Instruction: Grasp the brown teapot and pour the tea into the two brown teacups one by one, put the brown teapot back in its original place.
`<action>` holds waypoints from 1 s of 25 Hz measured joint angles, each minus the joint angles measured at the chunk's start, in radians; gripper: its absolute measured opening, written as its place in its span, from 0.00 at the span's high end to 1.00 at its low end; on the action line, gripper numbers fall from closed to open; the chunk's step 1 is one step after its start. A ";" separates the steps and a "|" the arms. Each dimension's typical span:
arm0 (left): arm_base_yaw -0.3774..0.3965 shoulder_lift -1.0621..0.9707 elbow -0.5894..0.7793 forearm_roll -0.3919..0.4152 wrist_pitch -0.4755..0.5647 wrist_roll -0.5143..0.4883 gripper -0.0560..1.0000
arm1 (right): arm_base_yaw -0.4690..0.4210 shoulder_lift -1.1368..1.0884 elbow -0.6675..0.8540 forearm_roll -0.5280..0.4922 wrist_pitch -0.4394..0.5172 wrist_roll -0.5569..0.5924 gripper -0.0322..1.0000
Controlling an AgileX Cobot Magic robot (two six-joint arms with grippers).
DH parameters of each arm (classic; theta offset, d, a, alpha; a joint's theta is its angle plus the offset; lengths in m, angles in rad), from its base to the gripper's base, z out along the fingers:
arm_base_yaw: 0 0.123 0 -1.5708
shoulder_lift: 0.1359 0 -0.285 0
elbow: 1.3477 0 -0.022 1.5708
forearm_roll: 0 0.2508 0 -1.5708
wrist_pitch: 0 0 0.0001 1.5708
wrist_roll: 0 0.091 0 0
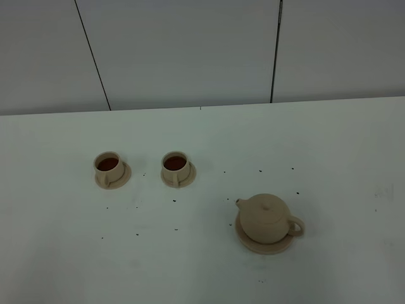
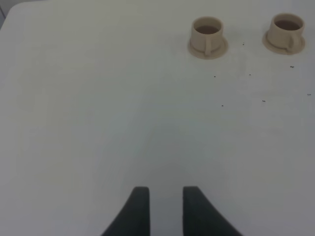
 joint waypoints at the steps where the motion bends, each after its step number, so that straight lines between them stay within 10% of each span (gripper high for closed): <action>1: 0.000 0.000 0.000 0.000 0.000 0.000 0.72 | 0.000 0.000 0.022 0.020 -0.012 -0.005 0.74; 25: 0.000 0.000 0.000 0.000 0.000 0.000 0.72 | 0.000 0.000 0.061 0.138 -0.064 0.104 0.74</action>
